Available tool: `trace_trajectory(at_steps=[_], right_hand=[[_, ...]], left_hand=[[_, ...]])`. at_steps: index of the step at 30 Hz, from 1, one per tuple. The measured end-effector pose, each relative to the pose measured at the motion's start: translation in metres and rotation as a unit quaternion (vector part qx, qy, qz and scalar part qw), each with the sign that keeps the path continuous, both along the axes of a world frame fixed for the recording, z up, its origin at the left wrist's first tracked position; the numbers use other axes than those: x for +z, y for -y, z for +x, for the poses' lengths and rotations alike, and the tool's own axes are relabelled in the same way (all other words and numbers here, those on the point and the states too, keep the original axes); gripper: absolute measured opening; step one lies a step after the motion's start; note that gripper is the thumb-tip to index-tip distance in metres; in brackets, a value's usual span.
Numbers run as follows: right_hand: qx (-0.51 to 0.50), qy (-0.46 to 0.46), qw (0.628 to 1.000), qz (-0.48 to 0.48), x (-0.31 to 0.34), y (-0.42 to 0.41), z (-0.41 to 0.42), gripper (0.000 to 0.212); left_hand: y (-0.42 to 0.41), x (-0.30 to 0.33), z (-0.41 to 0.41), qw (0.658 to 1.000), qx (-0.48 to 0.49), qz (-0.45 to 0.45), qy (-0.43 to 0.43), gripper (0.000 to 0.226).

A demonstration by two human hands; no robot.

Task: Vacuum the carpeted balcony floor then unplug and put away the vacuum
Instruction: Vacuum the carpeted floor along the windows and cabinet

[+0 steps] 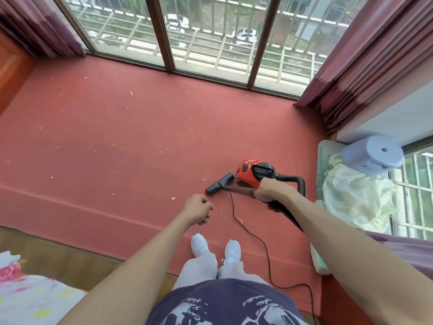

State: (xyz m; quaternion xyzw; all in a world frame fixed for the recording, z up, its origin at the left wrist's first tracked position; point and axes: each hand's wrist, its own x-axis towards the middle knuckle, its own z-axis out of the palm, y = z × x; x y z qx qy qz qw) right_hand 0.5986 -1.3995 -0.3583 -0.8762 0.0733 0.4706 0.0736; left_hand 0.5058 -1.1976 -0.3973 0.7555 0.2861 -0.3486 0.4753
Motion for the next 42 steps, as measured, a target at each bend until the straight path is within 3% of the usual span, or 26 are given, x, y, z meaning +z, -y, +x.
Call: trace_trajectory(at_steps=[4,9,15,18,21,26,30,34,42], right_hand=[[-0.009,0.027,0.999,0.022,-0.024,-0.006,-0.009,0.013],[-0.038,0.025,0.998,0.048,-0.073,-0.011,-0.047,0.033],[0.027,0.034,0.998,0.043,-0.053,-0.008,-0.054,0.023],[0.030,0.032,0.999,0.029,-0.029,0.008,-0.028,0.016],[0.041,0.017,0.999,-0.005,-0.011,0.027,-0.005,0.022],[0.036,0.017,0.999,-0.002,-0.013,0.031,0.001,0.021],[0.001,0.033,0.999,0.043,-0.043,0.028,-0.023,0.019],[-0.055,0.018,0.995,0.084,-0.085,0.028,-0.063,0.033],[0.067,0.042,0.996,0.044,-0.059,0.049,-0.108,0.028]], left_hand=[[0.002,0.006,0.002,1.000,0.019,-0.011,0.003,0.016],[-0.013,0.010,-0.016,0.998,0.058,-0.019,-0.011,0.016],[-0.038,0.006,-0.036,0.994,0.107,0.012,-0.027,0.017],[-0.037,0.004,-0.040,0.994,0.097,0.026,-0.033,0.018],[-0.025,0.004,-0.038,0.997,0.066,0.034,-0.027,0.021],[0.004,0.011,-0.035,0.999,0.024,0.032,0.002,0.016],[0.016,0.019,-0.044,0.999,0.032,0.026,0.010,0.016],[0.013,0.022,-0.062,0.998,0.052,0.033,0.009,0.015],[-0.004,0.006,-0.100,0.993,0.099,0.063,-0.033,0.018]])
